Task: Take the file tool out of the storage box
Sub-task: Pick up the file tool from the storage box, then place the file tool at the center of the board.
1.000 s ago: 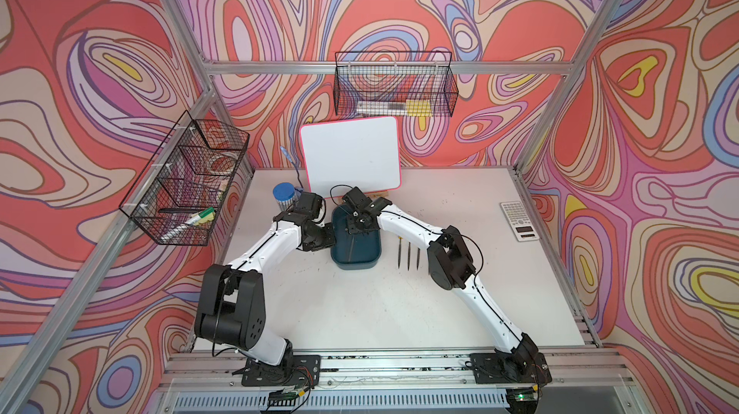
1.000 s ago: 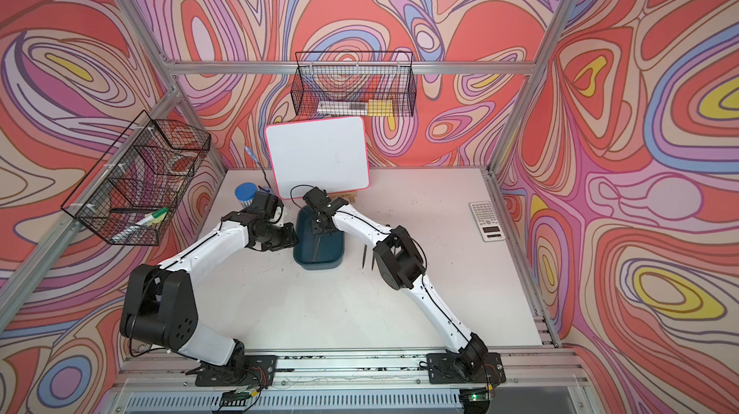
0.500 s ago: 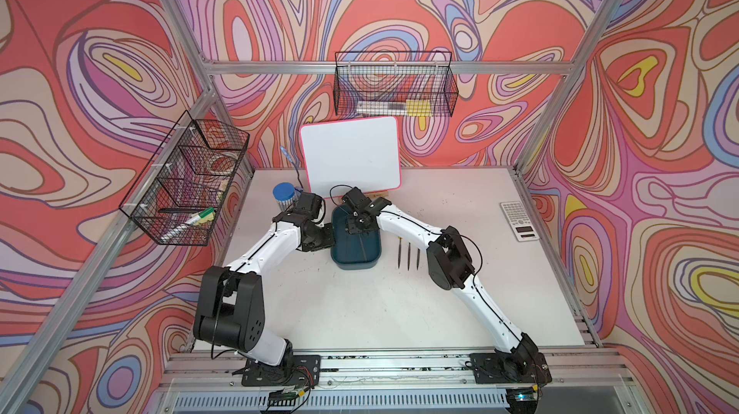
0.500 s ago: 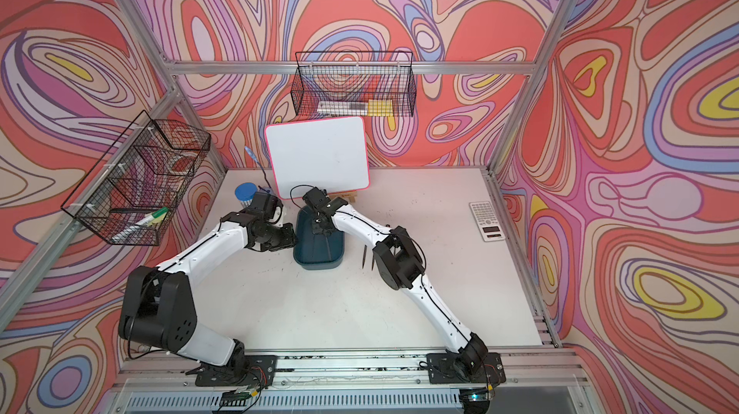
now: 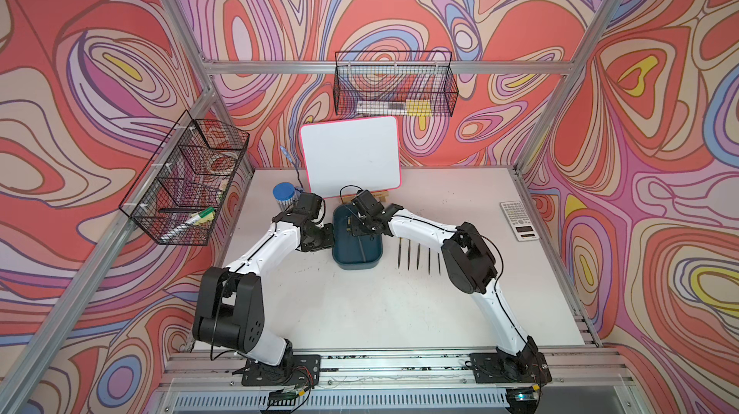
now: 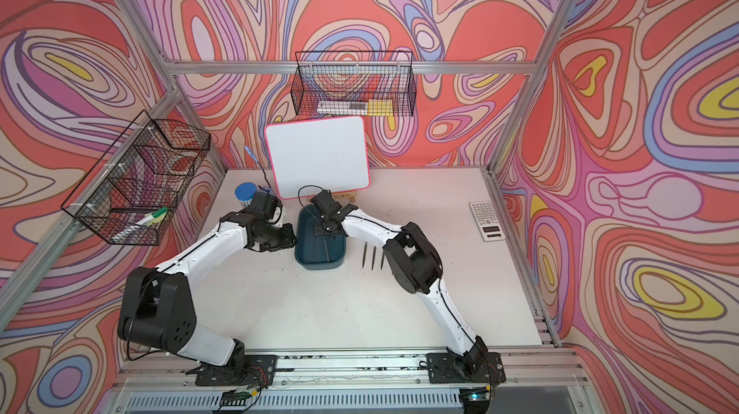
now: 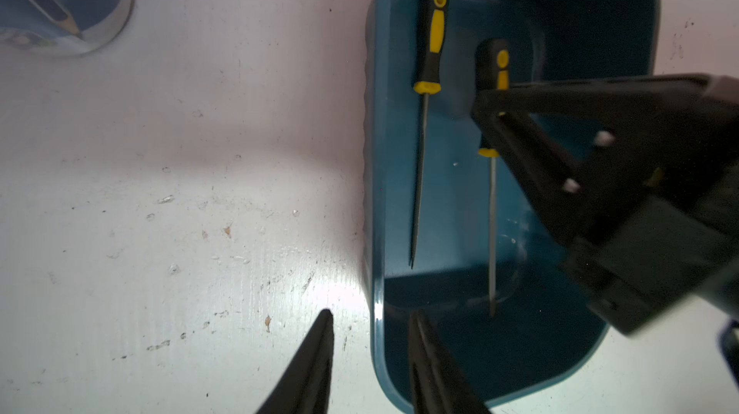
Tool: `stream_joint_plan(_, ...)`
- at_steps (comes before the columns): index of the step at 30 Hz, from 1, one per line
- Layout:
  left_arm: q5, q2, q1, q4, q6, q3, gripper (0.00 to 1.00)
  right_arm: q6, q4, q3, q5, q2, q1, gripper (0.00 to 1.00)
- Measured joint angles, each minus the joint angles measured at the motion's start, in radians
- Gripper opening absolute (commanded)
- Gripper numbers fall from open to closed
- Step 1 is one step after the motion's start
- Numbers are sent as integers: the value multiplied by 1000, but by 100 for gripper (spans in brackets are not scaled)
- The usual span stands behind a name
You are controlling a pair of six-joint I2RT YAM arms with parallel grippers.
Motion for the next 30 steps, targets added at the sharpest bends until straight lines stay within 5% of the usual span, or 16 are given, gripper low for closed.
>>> stream_joint_plan(11, 0, 6, -4, -2, 0, 13, 37, 36, 312, -340, 130, -412, -29, 5)
stream_joint_plan(20, 6, 30, -12, 0, 1, 13, 37, 106, 238, -566, 241, -434, -102, 5)
stream_joint_plan(30, 2, 30, -12, 0, 7, 13, 37, 113, 225, -513, 250, -335, -99, 4)
